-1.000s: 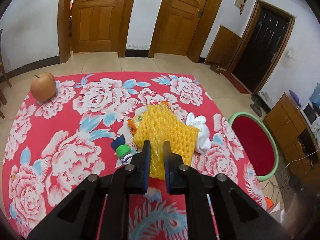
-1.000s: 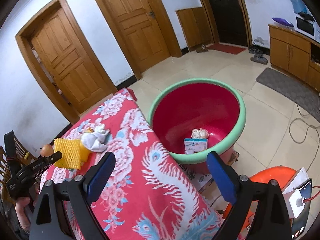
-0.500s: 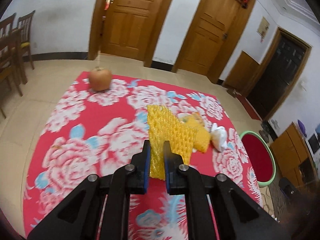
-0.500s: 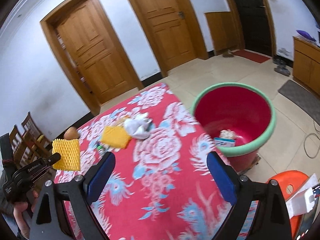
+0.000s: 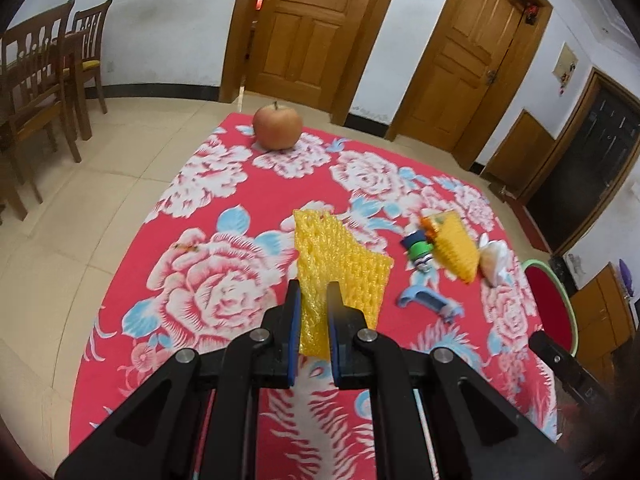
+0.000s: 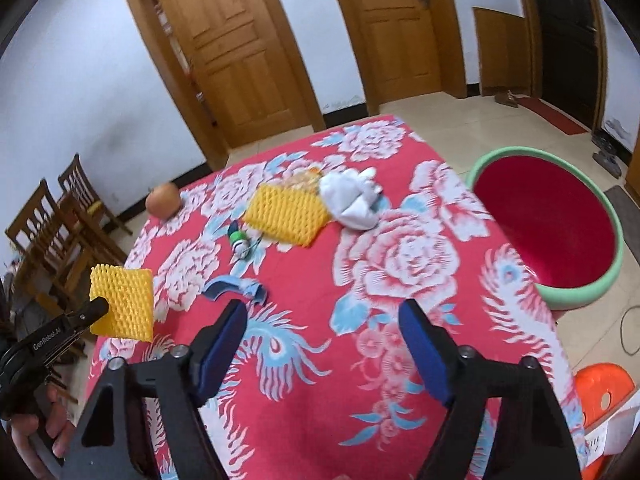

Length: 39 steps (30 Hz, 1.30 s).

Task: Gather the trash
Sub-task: 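Move the right tool to the table and grasp the blue plastic piece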

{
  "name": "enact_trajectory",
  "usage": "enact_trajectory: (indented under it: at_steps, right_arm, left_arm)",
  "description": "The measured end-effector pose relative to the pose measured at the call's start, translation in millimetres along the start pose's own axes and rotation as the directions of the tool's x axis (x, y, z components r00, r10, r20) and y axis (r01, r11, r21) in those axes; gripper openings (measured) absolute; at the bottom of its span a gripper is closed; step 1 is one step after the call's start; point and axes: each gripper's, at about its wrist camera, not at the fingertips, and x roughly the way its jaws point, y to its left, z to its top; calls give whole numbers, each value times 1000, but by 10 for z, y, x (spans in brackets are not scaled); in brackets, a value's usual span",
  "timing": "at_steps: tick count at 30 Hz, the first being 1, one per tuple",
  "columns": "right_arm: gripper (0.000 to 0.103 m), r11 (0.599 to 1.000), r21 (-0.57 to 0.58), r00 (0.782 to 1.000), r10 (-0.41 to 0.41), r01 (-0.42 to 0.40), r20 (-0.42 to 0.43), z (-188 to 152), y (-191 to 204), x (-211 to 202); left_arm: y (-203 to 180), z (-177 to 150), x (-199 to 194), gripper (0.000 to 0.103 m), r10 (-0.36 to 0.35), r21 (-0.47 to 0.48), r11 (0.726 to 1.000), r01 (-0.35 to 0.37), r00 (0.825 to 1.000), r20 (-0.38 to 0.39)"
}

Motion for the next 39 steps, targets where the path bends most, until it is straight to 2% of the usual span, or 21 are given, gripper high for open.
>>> enact_trajectory:
  at_steps: [5, 11, 18, 21, 24, 26, 28, 39]
  right_arm:
    - [63, 998, -62, 999, 14, -17, -50, -8, 199, 220]
    - [59, 990, -135, 995, 28, -40, -91, -22, 476, 501]
    - [52, 987, -154, 989, 27, -50, -145, -30, 552, 838]
    - [45, 982, -184, 992, 12, -35, -127, -42, 593, 856]
    - [32, 982, -184, 992, 13, -37, -125, -35, 589, 865]
    - [18, 982, -183, 992, 13, -35, -124, -28, 591, 877]
    - [15, 983, -176, 992, 21, -43, -124, -30, 570, 872]
    - [15, 990, -120, 996, 66, -73, -67, -37, 401, 580]
  left_arm:
    - [48, -51, 40, 11, 27, 14, 1000, -27, 1000, 2]
    - [132, -70, 107, 11, 40, 4, 999, -40, 999, -13]
    - [199, -87, 197, 11, 44, -9, 999, -45, 998, -37]
    - [211, -92, 225, 11, 45, -12, 999, -45, 998, -42]
    - [216, -100, 243, 11, 43, -13, 999, -44, 998, -49]
    - [212, -102, 243, 11, 40, -12, 999, -41, 998, -50]
    - [204, -100, 233, 11, 36, -11, 999, -37, 998, -47]
    - [73, -57, 143, 11, -20, -2, 1000, 20, 999, -33]
